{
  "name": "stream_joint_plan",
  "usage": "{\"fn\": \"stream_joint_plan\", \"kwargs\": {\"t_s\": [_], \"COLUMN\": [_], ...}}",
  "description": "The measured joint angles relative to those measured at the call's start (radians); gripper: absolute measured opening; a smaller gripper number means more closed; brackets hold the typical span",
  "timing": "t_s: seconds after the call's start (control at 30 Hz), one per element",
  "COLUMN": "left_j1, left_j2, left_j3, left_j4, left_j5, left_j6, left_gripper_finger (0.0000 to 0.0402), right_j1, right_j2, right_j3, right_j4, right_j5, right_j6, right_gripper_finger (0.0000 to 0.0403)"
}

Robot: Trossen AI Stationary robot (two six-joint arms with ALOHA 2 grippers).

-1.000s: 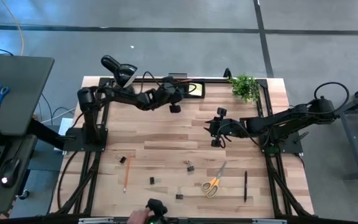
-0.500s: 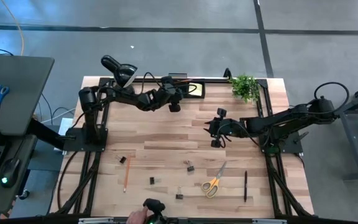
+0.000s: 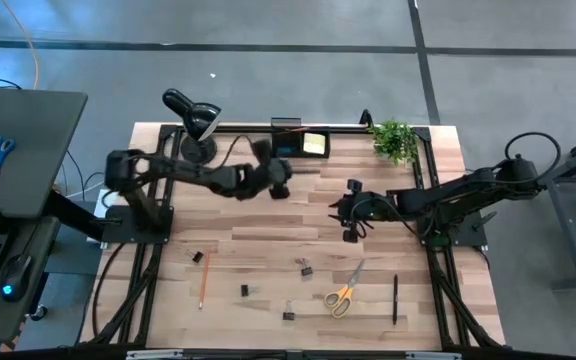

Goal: Pick and place office supplies into organizer
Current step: Put the black binder clip into the black desk organizer

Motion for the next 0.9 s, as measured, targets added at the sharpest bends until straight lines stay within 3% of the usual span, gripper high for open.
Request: {"fn": "stream_joint_plan", "kwargs": {"t_s": [0.2,0.33,0.43,0.6,0.77,0.9], "left_j1": [-0.192,-0.337,-0.421,-0.52,-0.587,-0.631], "left_j2": [-0.136,-0.171,-0.173,-0.173,-0.173,-0.172], "left_j3": [0.0,0.0,0.0,-0.001,-0.003,-0.028], "left_j4": [-0.375,-0.589,-0.751,-0.957,-1.125,-1.153], "left_j5": [0.231,0.251,0.264,0.347,0.408,0.483], "left_j6": [-0.556,-0.861,-1.102,-1.49,-1.656,-1.584], "left_gripper_finger": [0.017,0.0155,0.0143,0.0126,0.0111,0.0102], "right_j1": [0.0,-0.002,-0.016,-0.039,-0.037,-0.038], "right_j2": [0.0,0.0,0.0,0.0,0.0,0.0], "right_j3": [-0.114,-0.17,-0.188,-0.188,-0.189,-0.189], "right_j4": [0.235,0.423,0.524,0.537,0.522,0.507], "right_j5": [-0.008,-0.019,-0.085,-0.174,-0.217,-0.263], "right_j6": [-0.004,-0.058,-0.091,-0.093,-0.092,-0.093], "right_gripper_finger": [0.0116,0.0116,0.0116,0.0116,0.0116,0.0116]}}
